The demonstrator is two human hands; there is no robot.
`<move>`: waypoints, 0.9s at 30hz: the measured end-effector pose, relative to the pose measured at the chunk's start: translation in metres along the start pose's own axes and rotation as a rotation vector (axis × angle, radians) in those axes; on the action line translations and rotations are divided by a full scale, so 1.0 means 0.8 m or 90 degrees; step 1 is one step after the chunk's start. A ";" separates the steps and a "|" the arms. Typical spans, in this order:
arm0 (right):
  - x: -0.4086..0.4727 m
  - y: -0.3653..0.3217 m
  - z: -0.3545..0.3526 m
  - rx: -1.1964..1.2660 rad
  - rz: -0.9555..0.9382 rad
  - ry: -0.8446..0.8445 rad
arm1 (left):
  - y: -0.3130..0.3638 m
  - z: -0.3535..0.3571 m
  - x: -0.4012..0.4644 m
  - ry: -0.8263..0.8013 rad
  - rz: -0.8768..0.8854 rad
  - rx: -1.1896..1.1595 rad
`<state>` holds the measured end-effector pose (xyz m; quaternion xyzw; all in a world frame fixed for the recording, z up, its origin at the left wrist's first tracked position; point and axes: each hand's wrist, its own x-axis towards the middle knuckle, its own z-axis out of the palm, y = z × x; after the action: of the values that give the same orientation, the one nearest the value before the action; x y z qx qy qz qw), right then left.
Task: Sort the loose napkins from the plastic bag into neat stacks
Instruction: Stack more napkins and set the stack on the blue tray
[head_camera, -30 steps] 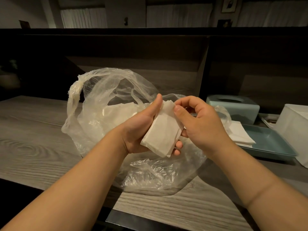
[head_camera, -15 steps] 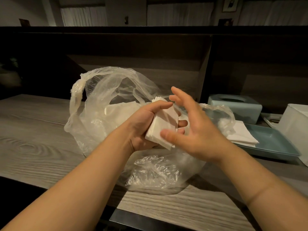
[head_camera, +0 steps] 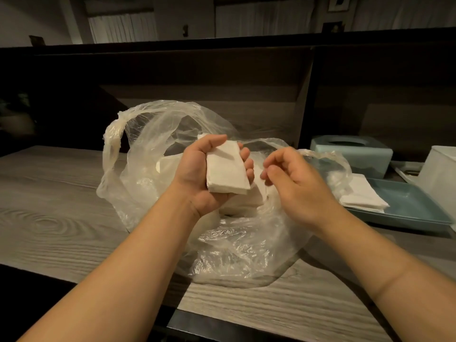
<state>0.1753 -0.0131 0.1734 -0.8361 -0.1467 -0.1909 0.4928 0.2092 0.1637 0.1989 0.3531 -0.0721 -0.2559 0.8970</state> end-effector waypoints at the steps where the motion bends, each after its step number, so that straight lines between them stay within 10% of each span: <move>1: -0.001 0.000 -0.001 -0.019 0.008 -0.031 | 0.001 -0.001 0.000 0.006 0.015 -0.015; 13: -0.007 -0.006 -0.011 -0.335 0.030 -0.338 | -0.002 -0.001 0.003 0.044 0.053 -0.015; 27: 0.009 0.017 0.007 -0.387 -0.090 -0.184 | 0.003 -0.001 0.000 0.030 0.095 -0.028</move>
<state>0.1885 -0.0145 0.1637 -0.9510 -0.2092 -0.1391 0.1803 0.2105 0.1655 0.1999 0.3331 -0.0718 -0.1816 0.9225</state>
